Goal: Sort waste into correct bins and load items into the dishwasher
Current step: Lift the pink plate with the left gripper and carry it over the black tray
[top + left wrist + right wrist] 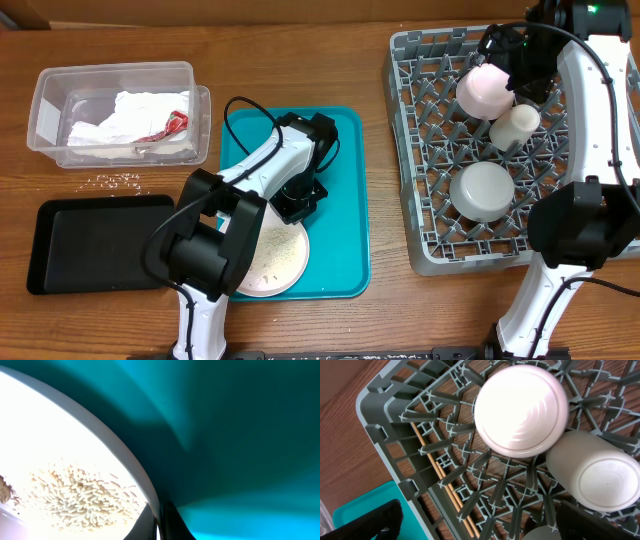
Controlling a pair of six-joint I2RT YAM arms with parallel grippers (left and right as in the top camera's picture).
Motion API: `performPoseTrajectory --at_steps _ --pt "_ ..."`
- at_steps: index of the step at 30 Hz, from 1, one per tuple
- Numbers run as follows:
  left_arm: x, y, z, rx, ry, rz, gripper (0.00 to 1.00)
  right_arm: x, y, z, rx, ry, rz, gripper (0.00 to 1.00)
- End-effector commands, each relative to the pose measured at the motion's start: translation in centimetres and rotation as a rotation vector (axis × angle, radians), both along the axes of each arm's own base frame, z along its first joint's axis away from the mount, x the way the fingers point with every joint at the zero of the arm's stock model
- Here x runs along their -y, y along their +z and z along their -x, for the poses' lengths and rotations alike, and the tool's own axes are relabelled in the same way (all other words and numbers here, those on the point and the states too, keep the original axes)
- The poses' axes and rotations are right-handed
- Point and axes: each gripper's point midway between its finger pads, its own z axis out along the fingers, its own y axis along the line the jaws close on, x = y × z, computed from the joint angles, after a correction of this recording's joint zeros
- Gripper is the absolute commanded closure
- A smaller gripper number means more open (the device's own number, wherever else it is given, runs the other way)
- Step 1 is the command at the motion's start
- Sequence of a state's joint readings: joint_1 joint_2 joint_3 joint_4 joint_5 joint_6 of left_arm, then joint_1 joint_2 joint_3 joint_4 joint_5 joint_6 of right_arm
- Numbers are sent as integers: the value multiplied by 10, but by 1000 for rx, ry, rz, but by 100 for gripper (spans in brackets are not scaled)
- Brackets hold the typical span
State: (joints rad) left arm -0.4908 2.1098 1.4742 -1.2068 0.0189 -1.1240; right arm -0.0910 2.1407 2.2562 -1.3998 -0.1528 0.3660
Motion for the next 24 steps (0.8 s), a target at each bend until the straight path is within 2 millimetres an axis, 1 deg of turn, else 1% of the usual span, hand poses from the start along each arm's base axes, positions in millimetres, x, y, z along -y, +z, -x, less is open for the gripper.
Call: performPoseTrajectory --at_steps 1,7,12,14,19,20,22,24 --pt "-4 0 -1 -6 -24 -22 96 0 15 -3 44 -5 -3 0" --pt "-8 17 -9 4 -78 -52 96 0 15 -3 44 -5 -3 0" --pt "-18 41 -17 20 -98 -119 96 0 15 -3 44 -5 -3 0" --pt "-25 56 -24 38 -113 -166 96 0 15 -3 44 -5 -3 0" --pt "-35 77 -31 61 -127 -225 96 0 15 -3 43 -5 -4 0" --pt "-41 84 -33 57 -119 -231 96 0 15 -3 44 -5 -3 0" --pt "-48 89 -36 50 -107 -230 96 0 15 -3 44 -5 -3 0" --pt "-61 94 -39 42 -82 -228 96 0 15 -3 44 -5 -3 0"
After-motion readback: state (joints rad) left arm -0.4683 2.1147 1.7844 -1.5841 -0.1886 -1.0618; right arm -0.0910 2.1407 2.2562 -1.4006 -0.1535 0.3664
